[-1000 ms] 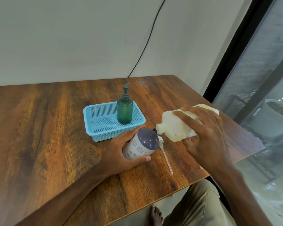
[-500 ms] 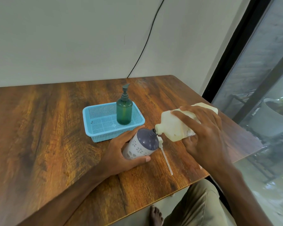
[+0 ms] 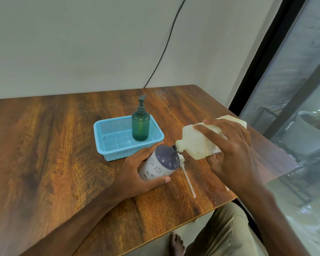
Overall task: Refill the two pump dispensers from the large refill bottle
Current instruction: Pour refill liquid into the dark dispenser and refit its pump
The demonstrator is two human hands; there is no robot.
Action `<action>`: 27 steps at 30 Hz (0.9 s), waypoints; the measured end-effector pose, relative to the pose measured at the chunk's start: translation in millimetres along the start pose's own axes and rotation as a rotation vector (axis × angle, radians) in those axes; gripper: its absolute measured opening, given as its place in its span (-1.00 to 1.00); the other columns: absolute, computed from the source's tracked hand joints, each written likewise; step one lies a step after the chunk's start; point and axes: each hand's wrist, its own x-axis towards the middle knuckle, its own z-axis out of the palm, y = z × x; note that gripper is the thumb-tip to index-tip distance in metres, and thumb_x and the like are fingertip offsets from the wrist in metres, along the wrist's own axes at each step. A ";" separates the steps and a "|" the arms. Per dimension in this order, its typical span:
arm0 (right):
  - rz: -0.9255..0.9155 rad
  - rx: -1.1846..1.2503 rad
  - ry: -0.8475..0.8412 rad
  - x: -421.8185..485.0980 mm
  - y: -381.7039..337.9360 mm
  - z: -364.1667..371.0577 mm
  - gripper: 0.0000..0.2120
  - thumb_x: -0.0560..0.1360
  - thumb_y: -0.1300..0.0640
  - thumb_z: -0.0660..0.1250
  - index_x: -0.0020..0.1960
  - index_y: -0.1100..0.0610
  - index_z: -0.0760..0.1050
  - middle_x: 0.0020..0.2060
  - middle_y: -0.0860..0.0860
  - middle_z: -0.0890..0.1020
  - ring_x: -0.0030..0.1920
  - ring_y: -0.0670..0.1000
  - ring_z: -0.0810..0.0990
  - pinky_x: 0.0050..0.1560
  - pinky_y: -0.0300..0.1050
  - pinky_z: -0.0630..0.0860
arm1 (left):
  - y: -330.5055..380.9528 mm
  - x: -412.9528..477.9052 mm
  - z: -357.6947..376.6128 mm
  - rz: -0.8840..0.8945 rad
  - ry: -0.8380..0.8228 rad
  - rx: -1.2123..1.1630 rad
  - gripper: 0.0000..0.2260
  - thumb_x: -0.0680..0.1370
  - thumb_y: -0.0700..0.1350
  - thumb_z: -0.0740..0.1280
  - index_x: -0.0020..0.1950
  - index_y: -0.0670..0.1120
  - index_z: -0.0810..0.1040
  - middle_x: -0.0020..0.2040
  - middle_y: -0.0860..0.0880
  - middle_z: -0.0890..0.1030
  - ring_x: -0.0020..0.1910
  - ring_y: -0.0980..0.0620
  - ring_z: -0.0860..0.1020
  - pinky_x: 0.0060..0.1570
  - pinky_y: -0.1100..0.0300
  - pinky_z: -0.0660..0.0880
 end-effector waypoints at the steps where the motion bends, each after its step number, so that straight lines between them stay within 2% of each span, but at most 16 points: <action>1: 0.002 0.003 0.001 0.2 -0.3 -0.1 -0.25 0.30 0.22 0.67 0.44 -0.02 0.51 0.41 0.09 0.54 0.46 0.26 0.43 0.43 0.25 0.27 | 0.0 0.0 0.0 0.004 0.000 0.000 -0.20 0.37 0.14 0.65 0.54 0.09 0.41 0.41 0.29 0.54 0.40 0.20 0.54 0.31 0.34 0.50; 7: -0.013 -0.005 0.005 0.3 -0.4 0.1 -0.23 0.29 0.23 0.68 0.44 -0.01 0.51 0.41 0.09 0.54 0.45 0.26 0.43 0.41 0.24 0.28 | -2.7 -0.1 0.3 0.003 0.000 0.007 -0.18 0.37 0.10 0.67 0.55 -0.03 0.44 0.42 0.17 0.57 0.42 0.16 0.54 0.35 0.28 0.50; 13: -0.023 -0.003 0.014 1.5 -1.2 -0.8 -0.21 0.28 0.25 0.68 0.44 -0.02 0.50 0.41 0.10 0.54 0.45 0.27 0.43 0.40 0.26 0.29 | -1.1 -0.4 0.3 0.001 0.001 0.001 -0.20 0.38 0.13 0.65 0.55 0.05 0.41 0.42 0.25 0.54 0.42 0.19 0.52 0.33 0.34 0.48; 19: -0.025 0.006 0.013 1.8 -1.1 0.3 -0.13 0.26 0.25 0.69 0.46 -0.10 0.40 0.42 0.10 0.53 0.45 0.27 0.42 0.43 0.24 0.26 | -0.3 0.5 -0.1 0.014 0.006 -0.001 -0.20 0.37 0.10 0.65 0.55 0.03 0.42 0.43 0.24 0.54 0.42 0.17 0.53 0.34 0.31 0.49; 27: -0.028 -0.009 0.001 3.2 -2.3 -1.7 -0.18 0.26 0.27 0.68 0.45 -0.03 0.49 0.41 0.11 0.54 0.45 0.28 0.43 0.42 0.24 0.26 | -1.5 0.6 -0.4 0.009 0.007 0.016 -0.19 0.37 0.07 0.67 0.54 -0.07 0.46 0.42 0.14 0.57 0.42 0.17 0.53 0.35 0.31 0.48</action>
